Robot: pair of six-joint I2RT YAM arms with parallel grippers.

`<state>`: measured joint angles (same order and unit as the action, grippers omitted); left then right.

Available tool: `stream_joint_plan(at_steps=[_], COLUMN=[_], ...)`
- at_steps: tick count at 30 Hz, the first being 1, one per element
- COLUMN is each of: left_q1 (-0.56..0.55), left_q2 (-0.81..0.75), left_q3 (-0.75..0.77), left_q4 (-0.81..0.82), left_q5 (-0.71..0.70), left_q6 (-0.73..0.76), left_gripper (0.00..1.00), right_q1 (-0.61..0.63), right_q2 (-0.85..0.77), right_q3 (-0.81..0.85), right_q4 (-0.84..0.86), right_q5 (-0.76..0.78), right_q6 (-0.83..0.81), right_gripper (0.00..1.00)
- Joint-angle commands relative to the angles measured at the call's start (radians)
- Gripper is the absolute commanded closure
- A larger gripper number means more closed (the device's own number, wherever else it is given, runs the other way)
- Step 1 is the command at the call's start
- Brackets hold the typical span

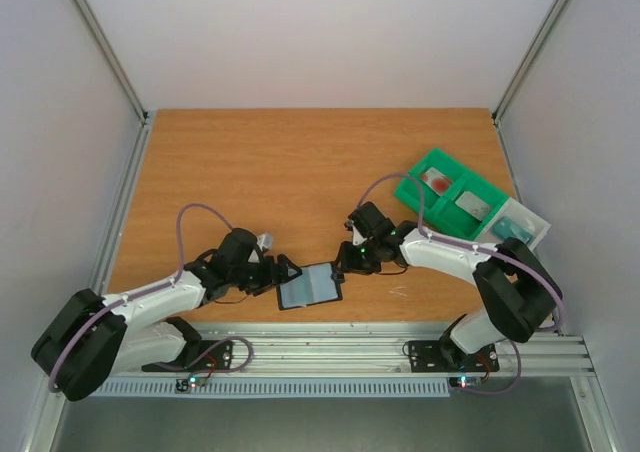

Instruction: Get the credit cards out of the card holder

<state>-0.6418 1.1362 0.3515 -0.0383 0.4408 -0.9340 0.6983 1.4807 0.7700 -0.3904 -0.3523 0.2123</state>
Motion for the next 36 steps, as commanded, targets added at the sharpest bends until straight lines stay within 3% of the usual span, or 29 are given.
stream_joint_plan(at_steps=[1,4,12,16,21,28,32,36], left_q1=[-0.001,-0.001,-0.005,-0.009,-0.008,-0.009,-0.009,-0.032], left_q2=[-0.003,-0.005,-0.003,-0.027,-0.089,-0.094,-0.043,0.013], left_q3=[-0.016,-0.016,-0.054,-0.059,-0.054,-0.048,-0.052,-0.052], left_q4=[0.081,0.094,0.178,0.172,0.046,-0.049,-0.007,0.069], left_q5=[0.033,0.052,0.090,0.094,-0.007,-0.002,0.032,0.074], left_q6=[0.019,0.024,-0.017,-0.047,-0.035,0.019,0.026,-0.003], left_gripper=[0.19,0.21,0.21,0.21,0.25,0.29,0.39,0.49], right_q1=[0.017,0.041,0.079,0.083,0.110,0.204,0.223,0.234], right_q2=[0.049,0.053,-0.031,-0.124,-0.189,-0.151,-0.090,-0.074], right_q3=[0.030,0.001,-0.102,-0.103,-0.034,0.002,0.000,-0.018], right_q4=[0.040,0.035,0.007,-0.073,-0.140,-0.046,0.019,-0.016], right_q5=[0.013,0.033,0.065,0.108,0.128,0.157,0.130,0.256], right_q6=[-0.010,-0.009,0.010,0.013,0.046,0.158,0.193,0.186], right_gripper=[0.71,0.77,0.83,0.82,0.75,0.73,0.73,0.73])
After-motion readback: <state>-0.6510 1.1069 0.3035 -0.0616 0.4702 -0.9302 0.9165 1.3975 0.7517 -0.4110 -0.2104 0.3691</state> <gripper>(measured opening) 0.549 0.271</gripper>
